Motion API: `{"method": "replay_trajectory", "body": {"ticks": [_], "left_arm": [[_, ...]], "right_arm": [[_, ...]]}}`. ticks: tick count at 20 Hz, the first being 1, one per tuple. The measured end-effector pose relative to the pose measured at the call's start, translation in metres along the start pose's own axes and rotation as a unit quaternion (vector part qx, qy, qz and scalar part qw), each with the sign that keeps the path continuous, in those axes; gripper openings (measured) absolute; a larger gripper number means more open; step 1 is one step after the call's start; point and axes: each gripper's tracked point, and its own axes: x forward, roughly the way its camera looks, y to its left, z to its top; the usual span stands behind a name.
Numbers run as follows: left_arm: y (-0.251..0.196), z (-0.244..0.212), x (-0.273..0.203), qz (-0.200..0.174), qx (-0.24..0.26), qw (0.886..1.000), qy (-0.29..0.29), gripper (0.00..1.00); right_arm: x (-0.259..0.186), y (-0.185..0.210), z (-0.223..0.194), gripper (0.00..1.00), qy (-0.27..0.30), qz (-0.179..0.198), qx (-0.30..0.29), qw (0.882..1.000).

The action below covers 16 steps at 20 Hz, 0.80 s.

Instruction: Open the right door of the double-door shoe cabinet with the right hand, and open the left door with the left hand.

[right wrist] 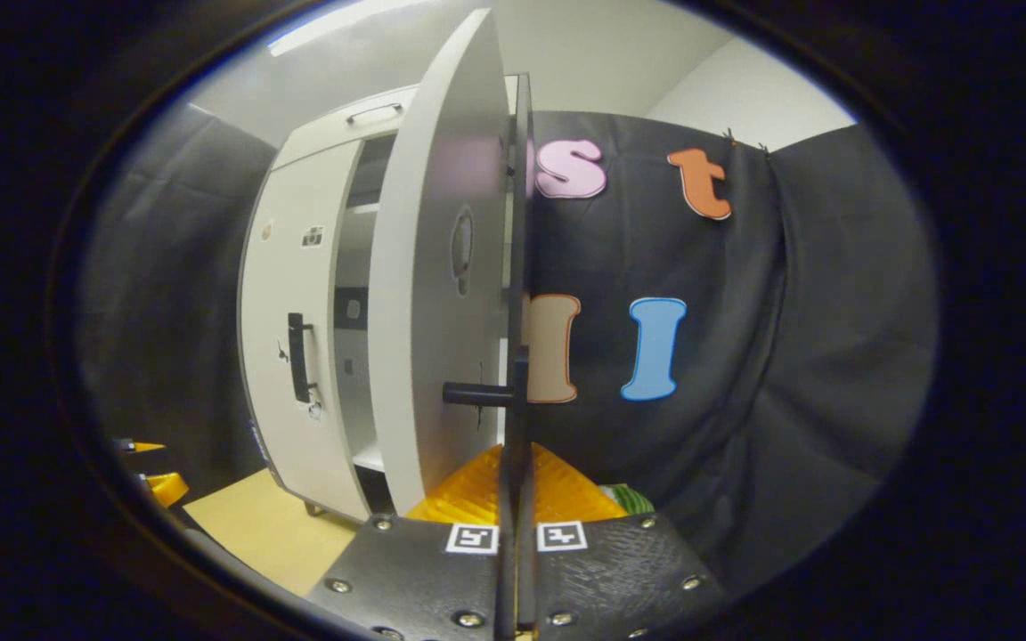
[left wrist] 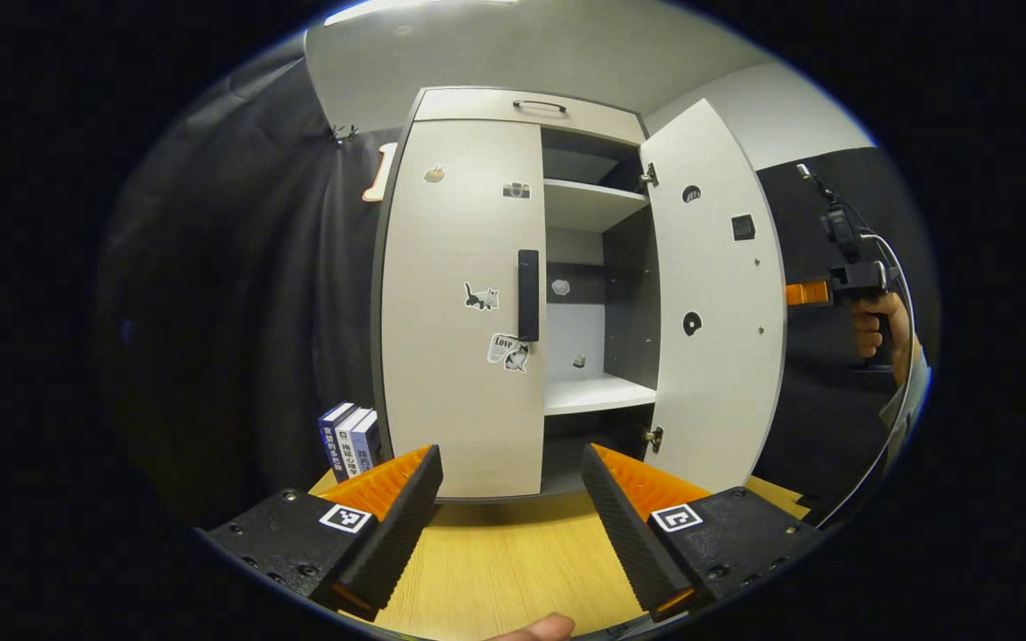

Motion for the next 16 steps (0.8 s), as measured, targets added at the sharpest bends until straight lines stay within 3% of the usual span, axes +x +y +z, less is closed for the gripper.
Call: {"method": "replay_trajectory", "body": {"ticks": [4, 9, 11, 15, 16], "left_arm": [[0.010, 0.000, 0.004, 0.015, -0.015, 1.000, 0.000, 0.98], [0.030, 0.001, 0.016, 0.039, -0.007, 0.999, 0.008, 0.98], [0.035, 0.005, 0.021, 0.043, -0.013, 0.999, 0.005, 0.98], [0.040, 0.014, 0.034, 0.044, -0.013, 0.999, 0.005, 0.98], [0.039, 0.018, 0.038, 0.043, -0.006, 0.999, 0.003, 0.98]], "right_arm": [[-0.004, 0.003, -0.003, 0.02, -0.002, 0.005, 0.013, 1.000], [-0.044, 0.001, -0.002, 0.06, -0.032, -0.001, 0.019, 0.999], [-0.066, -0.006, -0.004, 0.26, -0.039, -0.019, 0.030, 0.999], [-0.114, -0.009, -0.006, 1.00, -0.063, -0.062, 0.058, 0.994], [-0.119, 0.000, -0.008, 1.00, -0.069, -0.055, 0.066, 0.994]]}}
